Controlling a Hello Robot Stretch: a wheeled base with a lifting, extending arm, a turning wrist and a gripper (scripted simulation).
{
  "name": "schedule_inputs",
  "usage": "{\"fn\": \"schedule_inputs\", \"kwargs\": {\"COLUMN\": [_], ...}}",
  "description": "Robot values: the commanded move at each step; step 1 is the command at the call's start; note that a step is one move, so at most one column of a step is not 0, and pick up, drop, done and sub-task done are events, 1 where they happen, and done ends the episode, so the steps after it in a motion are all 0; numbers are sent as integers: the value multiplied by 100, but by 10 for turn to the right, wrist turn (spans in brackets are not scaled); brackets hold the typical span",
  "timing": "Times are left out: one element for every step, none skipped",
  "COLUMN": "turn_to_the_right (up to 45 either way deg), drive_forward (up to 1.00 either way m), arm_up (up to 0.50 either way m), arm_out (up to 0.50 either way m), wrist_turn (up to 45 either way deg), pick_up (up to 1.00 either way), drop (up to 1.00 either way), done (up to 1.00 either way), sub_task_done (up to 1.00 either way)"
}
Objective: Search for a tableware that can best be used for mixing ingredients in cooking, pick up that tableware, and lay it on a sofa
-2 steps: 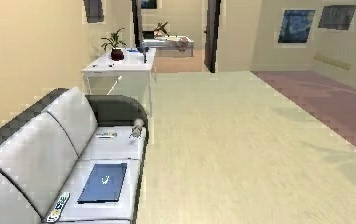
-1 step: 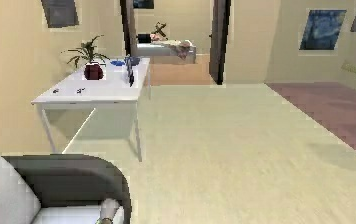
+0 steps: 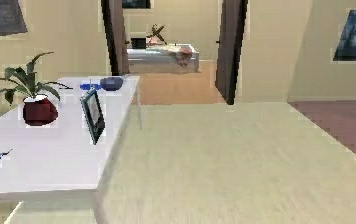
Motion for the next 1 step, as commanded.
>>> {"fn": "schedule_inputs", "kwargs": {"turn_to_the_right": [0], "drive_forward": [100], "arm_up": [0], "arm_out": [0], "wrist_turn": [0], "pick_up": [0], "drop": [0], "done": [0], "sub_task_done": [0]}}
